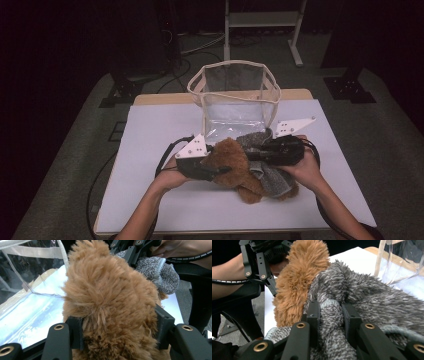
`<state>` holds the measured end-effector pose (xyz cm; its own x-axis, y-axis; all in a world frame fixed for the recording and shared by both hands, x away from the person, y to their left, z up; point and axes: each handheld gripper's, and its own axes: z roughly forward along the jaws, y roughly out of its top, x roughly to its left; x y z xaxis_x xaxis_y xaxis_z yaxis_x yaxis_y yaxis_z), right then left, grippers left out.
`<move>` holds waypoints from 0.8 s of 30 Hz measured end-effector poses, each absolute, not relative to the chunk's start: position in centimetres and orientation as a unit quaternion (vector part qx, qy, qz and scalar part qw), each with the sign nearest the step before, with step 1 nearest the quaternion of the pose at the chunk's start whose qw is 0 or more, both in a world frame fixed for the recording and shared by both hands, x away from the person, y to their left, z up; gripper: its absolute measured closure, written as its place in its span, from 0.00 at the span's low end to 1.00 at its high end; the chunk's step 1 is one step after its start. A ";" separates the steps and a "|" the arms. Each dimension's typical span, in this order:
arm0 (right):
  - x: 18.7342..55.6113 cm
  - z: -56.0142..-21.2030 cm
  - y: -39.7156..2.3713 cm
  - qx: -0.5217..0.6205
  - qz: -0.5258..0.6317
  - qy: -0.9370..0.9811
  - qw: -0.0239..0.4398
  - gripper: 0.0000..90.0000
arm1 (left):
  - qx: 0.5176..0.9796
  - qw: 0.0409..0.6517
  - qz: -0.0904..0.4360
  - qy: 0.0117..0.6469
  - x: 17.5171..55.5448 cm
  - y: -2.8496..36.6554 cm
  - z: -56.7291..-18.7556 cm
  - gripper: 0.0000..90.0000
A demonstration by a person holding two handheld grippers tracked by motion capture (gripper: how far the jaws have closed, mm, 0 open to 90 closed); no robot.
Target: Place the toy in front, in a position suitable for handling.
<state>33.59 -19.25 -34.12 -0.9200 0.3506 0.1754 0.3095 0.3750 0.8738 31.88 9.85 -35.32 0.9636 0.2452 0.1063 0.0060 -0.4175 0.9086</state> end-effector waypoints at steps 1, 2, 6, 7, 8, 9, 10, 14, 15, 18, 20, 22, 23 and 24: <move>33.6 -34.0 -19.2 0.199 0.521 0.830 0.020 0.79 | 0.835 0.534 0.111 0.075 32.0 9.8 -35.5 0.46; 33.5 -33.9 -19.3 0.201 0.512 0.835 0.027 0.79 | 0.835 0.534 0.110 0.076 32.1 9.8 -35.7 0.46; 33.3 -34.6 -19.7 0.213 0.454 0.863 0.066 0.79 | 0.833 0.537 0.100 0.092 32.5 9.9 -37.8 0.41; 33.3 -35.1 -19.9 0.218 0.442 0.868 0.068 0.79 | 0.831 0.539 0.096 0.098 32.7 10.1 -38.3 0.40; 33.3 -35.7 -20.1 0.223 0.437 0.869 0.062 0.80 | 0.832 0.538 0.094 0.103 32.8 10.4 -38.8 0.38; 33.4 -36.2 -20.3 0.225 0.434 0.870 0.058 0.80 | 0.831 0.537 0.094 0.110 32.9 10.8 -39.5 0.34; 33.5 -36.6 -20.3 0.227 0.433 0.870 0.056 0.80 | 0.831 0.536 0.092 0.115 32.9 11.0 -39.8 0.32; 33.7 -36.9 -19.9 0.226 0.425 0.874 0.060 0.80 | 0.828 0.538 0.076 0.139 33.1 12.3 -41.4 0.21; 33.8 -37.0 -19.7 0.227 0.422 0.876 0.062 0.80 | 0.827 0.538 0.071 0.143 33.2 12.6 -41.8 0.20; 33.8 -37.1 -19.6 0.226 0.418 0.877 0.064 0.80 | 0.827 0.539 0.060 0.150 33.3 13.1 -42.5 0.16; 33.8 -37.1 -19.8 0.229 0.420 0.876 0.062 0.80 | 0.830 0.534 0.055 0.152 33.4 13.2 -42.8 0.13; 33.8 -37.2 -20.0 0.232 0.421 0.875 0.061 0.80 | 0.830 0.533 0.052 0.154 33.4 13.3 -43.1 0.13; 33.8 -37.3 -20.0 0.232 0.422 0.874 0.060 0.80 | 0.833 0.529 0.050 0.154 33.3 13.3 -43.2 0.12; 33.8 -37.3 -20.1 0.232 0.423 0.874 0.060 0.80 | 0.838 0.521 0.051 0.152 33.3 13.3 -43.3 0.11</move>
